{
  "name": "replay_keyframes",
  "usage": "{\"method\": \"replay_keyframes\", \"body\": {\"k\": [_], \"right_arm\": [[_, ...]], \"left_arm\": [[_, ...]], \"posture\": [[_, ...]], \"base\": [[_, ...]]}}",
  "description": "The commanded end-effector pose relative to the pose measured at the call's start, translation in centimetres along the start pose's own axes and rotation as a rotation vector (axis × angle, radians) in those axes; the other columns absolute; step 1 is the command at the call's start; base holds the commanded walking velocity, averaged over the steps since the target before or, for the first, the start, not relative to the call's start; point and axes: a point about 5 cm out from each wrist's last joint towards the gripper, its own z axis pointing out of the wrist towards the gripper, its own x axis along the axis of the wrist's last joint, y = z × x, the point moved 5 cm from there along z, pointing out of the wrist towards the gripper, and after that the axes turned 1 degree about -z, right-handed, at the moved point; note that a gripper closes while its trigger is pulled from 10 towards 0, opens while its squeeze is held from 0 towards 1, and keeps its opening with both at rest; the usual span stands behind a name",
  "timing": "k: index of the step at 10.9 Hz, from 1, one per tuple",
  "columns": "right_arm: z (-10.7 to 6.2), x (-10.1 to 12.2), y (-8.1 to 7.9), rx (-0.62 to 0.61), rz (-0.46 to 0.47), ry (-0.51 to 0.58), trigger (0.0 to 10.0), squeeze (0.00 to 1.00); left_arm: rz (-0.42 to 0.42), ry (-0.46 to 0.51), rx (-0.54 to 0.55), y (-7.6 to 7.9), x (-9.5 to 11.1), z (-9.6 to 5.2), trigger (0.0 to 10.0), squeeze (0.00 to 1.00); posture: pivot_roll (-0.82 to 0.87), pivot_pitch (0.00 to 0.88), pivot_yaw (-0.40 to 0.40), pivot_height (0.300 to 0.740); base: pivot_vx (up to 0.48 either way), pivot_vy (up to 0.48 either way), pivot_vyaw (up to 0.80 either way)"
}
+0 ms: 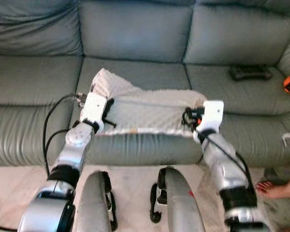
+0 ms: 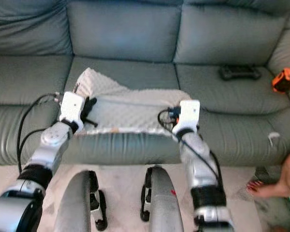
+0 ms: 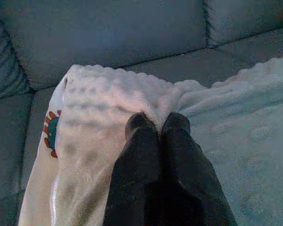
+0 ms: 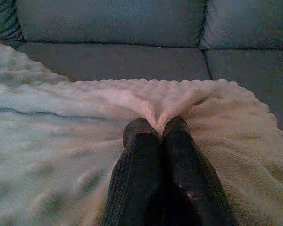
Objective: Move the pillow to the sofa
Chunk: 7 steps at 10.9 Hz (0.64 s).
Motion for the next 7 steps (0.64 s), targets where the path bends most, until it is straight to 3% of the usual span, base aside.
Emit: {"method": "replay_keyframes", "body": {"k": [1,5,6,7], "right_arm": [[-0.2,0.5,4.2,-0.117,-0.001,0.005,10.0,0.0],[3.2,2.3,4.8,-0.082,-0.092,-0.027,10.0,0.0],[3.6,2.5,4.5,-0.082,-0.063,-0.023,10.0,0.0],[4.4,2.4,2.8,-0.08,0.05,-0.015,10.0,0.0]], "left_arm": [[0.004,-0.046,0.108,-2.2,-1.0,-0.4,10.0,0.0],[0.08,-0.154,0.192,-3.6,-1.5,0.9,10.0,0.0],[0.11,-0.159,0.196,-3.8,-1.2,1.2,10.0,0.0],[0.141,-0.17,0.207,-4.2,-0.6,1.6,10.0,0.0]], "posture": [[-0.06,0.278,-0.059,0.63],[-0.06,0.342,-0.047,0.63],[-0.07,0.347,-0.044,0.63],[-0.07,0.349,-0.04,0.63]], "base": [[0.0,0.0,0.0],[0.0,0.0,0.0],[0.0,0.0,0.0],[0.0,0.0,0.0]]}}
